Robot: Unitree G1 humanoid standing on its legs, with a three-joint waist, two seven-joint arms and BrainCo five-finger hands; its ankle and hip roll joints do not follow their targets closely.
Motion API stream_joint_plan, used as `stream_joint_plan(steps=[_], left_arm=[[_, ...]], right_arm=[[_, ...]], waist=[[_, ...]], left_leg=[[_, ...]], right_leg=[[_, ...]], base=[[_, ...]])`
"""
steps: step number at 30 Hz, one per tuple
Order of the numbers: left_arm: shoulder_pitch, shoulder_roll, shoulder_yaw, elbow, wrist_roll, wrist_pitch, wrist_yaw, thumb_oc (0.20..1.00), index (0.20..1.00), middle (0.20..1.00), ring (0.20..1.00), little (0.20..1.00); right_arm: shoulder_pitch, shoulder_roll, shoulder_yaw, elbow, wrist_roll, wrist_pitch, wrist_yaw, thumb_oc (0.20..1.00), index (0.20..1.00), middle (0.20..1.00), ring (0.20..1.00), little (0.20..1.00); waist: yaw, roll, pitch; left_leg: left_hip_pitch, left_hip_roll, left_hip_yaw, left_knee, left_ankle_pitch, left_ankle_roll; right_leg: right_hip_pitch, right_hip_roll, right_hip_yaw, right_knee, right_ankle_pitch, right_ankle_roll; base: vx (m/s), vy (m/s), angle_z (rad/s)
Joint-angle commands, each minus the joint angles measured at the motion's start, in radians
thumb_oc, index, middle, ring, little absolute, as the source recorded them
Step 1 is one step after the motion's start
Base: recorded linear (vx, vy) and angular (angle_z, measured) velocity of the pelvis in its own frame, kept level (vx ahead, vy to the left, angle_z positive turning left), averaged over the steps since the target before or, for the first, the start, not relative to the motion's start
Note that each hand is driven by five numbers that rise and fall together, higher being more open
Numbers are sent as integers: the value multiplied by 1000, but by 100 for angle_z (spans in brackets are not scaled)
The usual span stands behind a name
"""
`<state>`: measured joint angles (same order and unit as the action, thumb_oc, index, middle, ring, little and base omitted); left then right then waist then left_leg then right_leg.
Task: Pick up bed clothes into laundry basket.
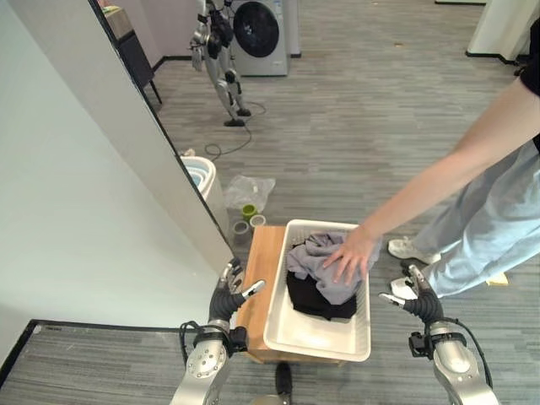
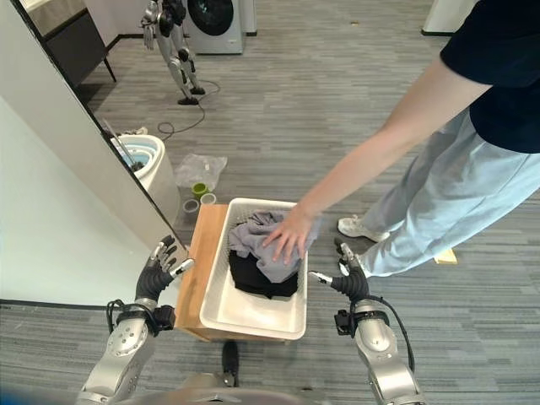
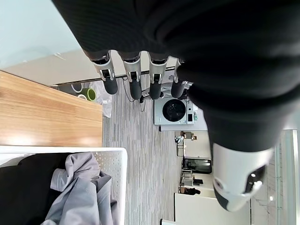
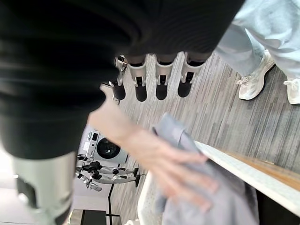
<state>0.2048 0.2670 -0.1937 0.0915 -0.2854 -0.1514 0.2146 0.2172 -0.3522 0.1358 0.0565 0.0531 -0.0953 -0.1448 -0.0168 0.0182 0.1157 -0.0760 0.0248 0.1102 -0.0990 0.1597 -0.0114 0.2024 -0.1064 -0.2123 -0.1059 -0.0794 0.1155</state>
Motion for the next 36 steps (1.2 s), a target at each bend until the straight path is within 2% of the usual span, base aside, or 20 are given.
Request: stream_joint_plan(steps=[1, 13, 18, 19, 20, 23, 24, 25, 26, 27, 28, 29, 31, 33, 35, 36], left_arm=[[-77, 5, -1, 16, -27, -42, -8, 1000, 1000, 1000, 1000, 1000], [-86, 6, 0, 13, -33, -36, -14, 1000, 1000, 1000, 1000, 1000], [-72, 2, 18, 12, -55, -43, -10, 1000, 1000, 1000, 1000, 1000], [-77, 2, 22, 11, -65, -47, -8, 1000, 1000, 1000, 1000, 1000], [-83, 2, 22, 11, -69, -50, -8, 1000, 1000, 1000, 1000, 1000], [-94, 2, 25, 6, -77, -62, -27, 1000, 1000, 1000, 1000, 1000], [-94, 2, 25, 6, -77, -62, -27, 1000, 1000, 1000, 1000, 1000], [-96, 0, 23, 4, -76, -63, -34, 1000, 1000, 1000, 1000, 1000], [-97, -2, 22, 5, -75, -61, -35, 1000, 1000, 1000, 1000, 1000], [-97, -2, 21, 8, -76, -60, -37, 1000, 1000, 1000, 1000, 1000], [-97, -2, 21, 8, -76, -60, -38, 1000, 1000, 1000, 1000, 1000], [-109, 5, 15, 16, -79, -55, -48, 1000, 1000, 1000, 1000, 1000], [-115, 9, 9, 18, -79, -47, -63, 1000, 1000, 1000, 1000, 1000], [-118, 8, 8, 19, -76, -42, -66, 1000, 1000, 1000, 1000, 1000], [-136, 9, -5, 30, -71, -27, -74, 1000, 1000, 1000, 1000, 1000], [-144, 9, -12, 36, -63, -15, -89, 1000, 1000, 1000, 1000, 1000]], right_arm=[[-61, 4, -16, 9, 4, -53, -3, 1000, 1000, 1000, 1000, 1000], [-65, -10, -29, -9, 12, -60, -6, 1000, 1000, 1000, 1000, 1000], [-99, -48, -16, -19, -5, -63, -3, 1000, 1000, 1000, 1000, 1000], [-113, -59, -14, -20, -11, -64, -7, 1000, 1000, 1000, 1000, 1000], [-123, -67, -15, -20, -15, -65, -12, 1000, 1000, 1000, 1000, 1000], [-145, -77, -19, -34, -25, -66, -20, 1000, 1000, 1000, 1000, 1000], [-145, -77, -19, -34, -25, -66, -20, 1000, 1000, 1000, 1000, 1000], [-148, -70, -28, -50, -31, -67, -25, 1000, 1000, 1000, 1000, 1000], [-148, -66, -33, -56, -34, -68, -28, 1000, 1000, 1000, 1000, 1000], [-148, -61, -38, -56, -36, -69, -30, 1000, 1000, 1000, 1000, 1000], [-147, -62, -38, -56, -36, -69, -30, 1000, 1000, 1000, 1000, 1000], [-146, -55, -51, -52, -32, -66, -32, 1000, 1000, 1000, 1000, 1000], [-143, -57, -59, -40, -43, -58, -31, 1000, 1000, 1000, 1000, 1000], [-142, -58, -63, -41, -47, -54, -27, 1000, 1000, 1000, 1000, 1000], [-137, -56, -78, -38, -42, -52, -26, 1000, 1000, 1000, 1000, 1000], [-119, -50, -94, -34, -39, -50, -19, 1000, 1000, 1000, 1000, 1000]], waist=[[33, 16, -12], [35, 24, 11], [59, 38, 41], [67, 36, 62], [64, 29, 79], [42, -1, 96], [42, -1, 96], [25, -13, 89], [16, -15, 86], [6, -6, 79], [5, 1, 81], [-27, 7, 57], [-50, 18, 46], [-66, 27, 39], [-93, 30, 16], [-112, 29, 2]], left_leg=[[107, 47, -64, 12, -118, -80], [85, 70, -68, 12, -80, -108], [37, 72, -81, 12, -43, -118], [9, 71, -78, 39, -32, -123], [-24, 72, -61, 100, -46, -124], [-43, 93, 63, 344, -168, -93], [-44, 93, 62, 345, -168, -93], [-11, 95, 119, 507, -208, -91], [10, 97, 145, 583, -224, -97], [48, 119, 163, 657, -250, -117], [47, 128, 158, 670, -258, -121], [142, 181, 251, 703, -250, -139], [197, 174, 269, 729, -237, -170], [232, 168, 289, 680, -240, -177], [292, 159, 369, 554, -321, -157], [327, 139, 381, 442, -388, -127]], right_leg=[[-112, 18, 31, 19, 50, -10], [-110, 34, -5, 19, 37, -23], [-133, 40, -22, 19, 26, -26], [-139, 31, -30, 19, 30, -28], [-150, 19, -43, 19, 37, -30], [-192, -22, -94, 19, 64, -48], [-193, -21, -94, 19, 64, -48], [-206, -27, -131, 19, 74, -67], [-207, -28, -159, 19, 76, -74], [-201, -16, -180, 19, 57, -81], [-196, -8, -183, 19, 53, -83], [-212, -5, -261, 19, 41, -100], [-210, 10, -330, 19, 35, -114], [-211, 17, -360, 19, 41, -114], [-224, 5, -426, 20, 50, -112], [-245, -16, -466, 25, 72, -100]], base=[[0, 0, 0], [-28, -34, 6], [-102, -51, 16], [-251, -45, 12], [-332, -62, 19], [-272, -111, 88], [-193, -185, 52], [-162, -183, 18], [-156, -255, 52], [-38, -141, 83], [-87, -183, 101], [-114, -150, 81], [-137, -127, 193], [-114, -23, 167], [-241, 36, 77], [-312, 117, 189]])
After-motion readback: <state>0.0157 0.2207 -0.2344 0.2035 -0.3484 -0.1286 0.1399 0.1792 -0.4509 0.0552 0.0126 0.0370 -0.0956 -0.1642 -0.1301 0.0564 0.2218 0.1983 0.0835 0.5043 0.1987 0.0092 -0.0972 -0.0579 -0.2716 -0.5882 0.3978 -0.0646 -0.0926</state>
